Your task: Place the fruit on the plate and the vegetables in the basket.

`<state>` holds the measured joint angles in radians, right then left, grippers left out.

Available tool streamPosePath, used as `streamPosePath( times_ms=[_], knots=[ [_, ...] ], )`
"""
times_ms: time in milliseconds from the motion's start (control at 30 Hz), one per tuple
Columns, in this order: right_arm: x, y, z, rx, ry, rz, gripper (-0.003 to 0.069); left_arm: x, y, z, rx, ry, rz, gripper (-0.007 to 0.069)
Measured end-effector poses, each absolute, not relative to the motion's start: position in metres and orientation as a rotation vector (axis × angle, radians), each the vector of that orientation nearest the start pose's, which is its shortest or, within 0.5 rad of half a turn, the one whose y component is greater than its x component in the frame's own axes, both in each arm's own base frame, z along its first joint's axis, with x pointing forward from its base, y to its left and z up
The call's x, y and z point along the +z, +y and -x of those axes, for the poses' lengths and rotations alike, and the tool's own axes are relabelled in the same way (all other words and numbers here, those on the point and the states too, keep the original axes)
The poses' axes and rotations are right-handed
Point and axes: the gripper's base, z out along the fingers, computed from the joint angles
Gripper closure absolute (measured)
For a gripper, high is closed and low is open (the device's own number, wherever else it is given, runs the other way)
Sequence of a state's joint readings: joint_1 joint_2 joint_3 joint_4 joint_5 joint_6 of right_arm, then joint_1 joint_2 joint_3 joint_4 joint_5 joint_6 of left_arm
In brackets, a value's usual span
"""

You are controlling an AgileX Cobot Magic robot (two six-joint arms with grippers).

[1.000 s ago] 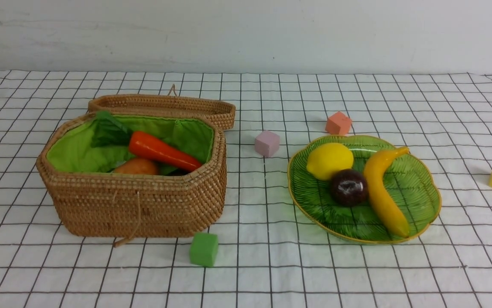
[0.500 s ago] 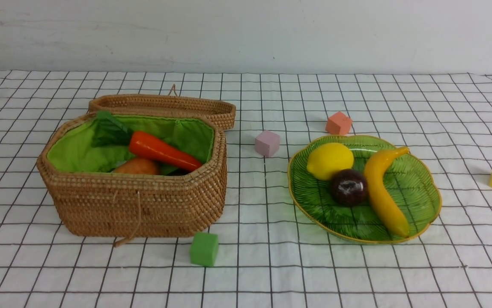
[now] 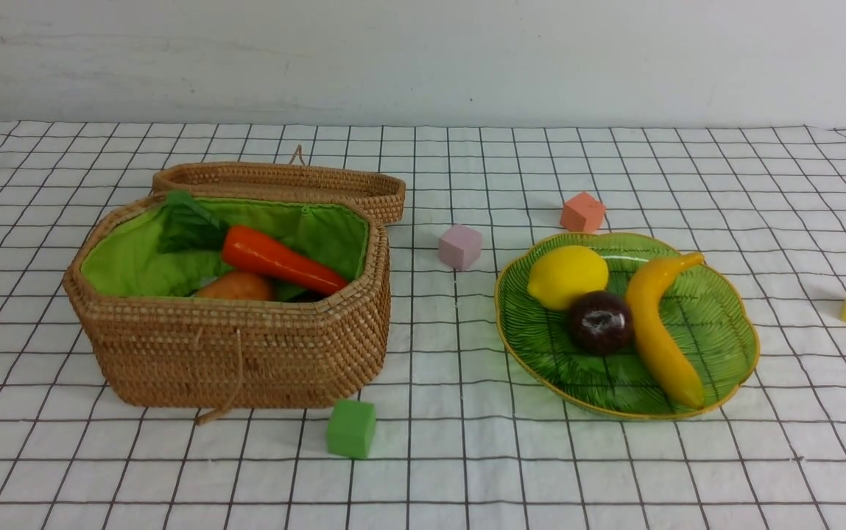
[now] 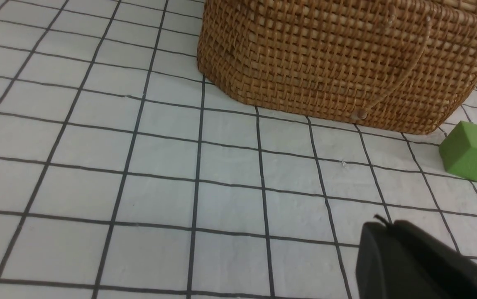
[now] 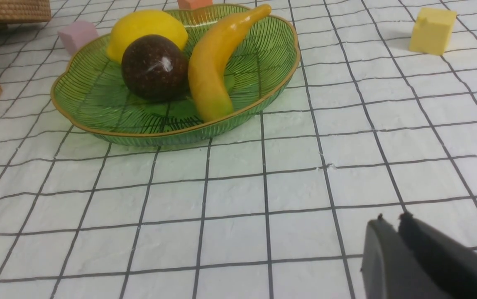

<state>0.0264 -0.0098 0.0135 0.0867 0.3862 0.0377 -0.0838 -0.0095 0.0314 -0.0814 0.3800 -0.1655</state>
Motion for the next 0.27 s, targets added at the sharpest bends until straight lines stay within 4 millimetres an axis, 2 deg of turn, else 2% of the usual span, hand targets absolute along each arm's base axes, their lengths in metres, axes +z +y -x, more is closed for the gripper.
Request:
streamPosePath(
  times_ms=[267],
  knots=[
    [0.1746, 0.0044, -0.0520, 0.130, 1.873, -0.063, 0.0585, 0.1691, -0.0071, -0.0521, -0.251, 1.888, 0.128, 0.0620]
  ],
)
